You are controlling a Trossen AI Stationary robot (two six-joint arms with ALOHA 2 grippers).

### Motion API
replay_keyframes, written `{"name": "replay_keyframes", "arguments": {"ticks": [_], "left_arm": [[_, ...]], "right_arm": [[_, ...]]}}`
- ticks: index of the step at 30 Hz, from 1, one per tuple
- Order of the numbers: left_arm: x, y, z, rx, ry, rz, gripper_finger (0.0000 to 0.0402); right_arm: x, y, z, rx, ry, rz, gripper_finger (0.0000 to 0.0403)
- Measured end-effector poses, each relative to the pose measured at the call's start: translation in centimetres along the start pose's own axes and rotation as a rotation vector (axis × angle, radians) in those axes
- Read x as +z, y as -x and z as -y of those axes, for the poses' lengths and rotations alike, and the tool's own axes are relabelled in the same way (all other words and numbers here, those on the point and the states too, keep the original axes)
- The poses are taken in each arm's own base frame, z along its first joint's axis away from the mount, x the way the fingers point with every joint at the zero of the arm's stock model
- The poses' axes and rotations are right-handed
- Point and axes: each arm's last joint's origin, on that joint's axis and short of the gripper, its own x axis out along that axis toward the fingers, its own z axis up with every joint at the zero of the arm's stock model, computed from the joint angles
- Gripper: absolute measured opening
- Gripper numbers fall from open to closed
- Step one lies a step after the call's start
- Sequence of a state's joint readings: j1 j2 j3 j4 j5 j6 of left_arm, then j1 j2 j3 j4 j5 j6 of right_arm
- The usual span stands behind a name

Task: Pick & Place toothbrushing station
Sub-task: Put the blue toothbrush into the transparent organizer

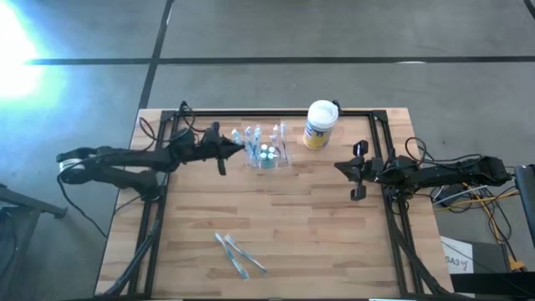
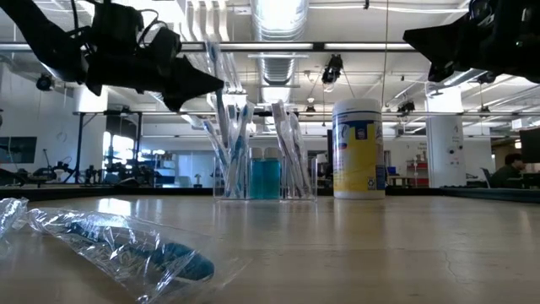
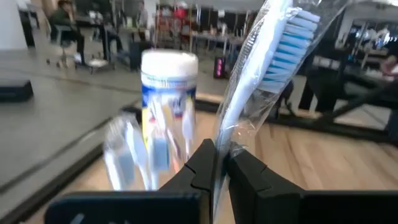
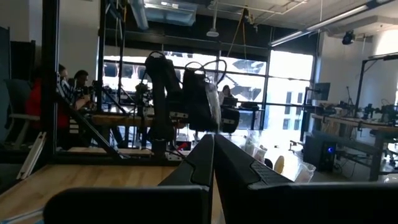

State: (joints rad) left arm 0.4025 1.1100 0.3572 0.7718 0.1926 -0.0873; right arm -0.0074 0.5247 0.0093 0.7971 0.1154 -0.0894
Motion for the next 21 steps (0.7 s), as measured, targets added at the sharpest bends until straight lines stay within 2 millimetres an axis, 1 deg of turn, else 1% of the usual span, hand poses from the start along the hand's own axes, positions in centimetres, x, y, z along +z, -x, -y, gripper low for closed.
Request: {"name": "replay_keyframes", "arguments": {"ticks": [4,13,21], "left_arm": [[-0.6,-0.5,-0.4,0.025,0.001,-0.005,0.0024],[-2.9,-1.9,-1.2,0.068,0.066,-0.054,0.0025],[-4.6,-2.5,-1.7,0.137,0.121,-0.114,0.0027]], "right_arm": [[0.0,0.0,0.0,0.0,0.0,0.0,0.0009],[0.0,0.0,0.0,0.0,-0.003,0.0,0.0009],[0.0,0.0,0.0,0.0,-0.001,0.0,0.0009]]}}
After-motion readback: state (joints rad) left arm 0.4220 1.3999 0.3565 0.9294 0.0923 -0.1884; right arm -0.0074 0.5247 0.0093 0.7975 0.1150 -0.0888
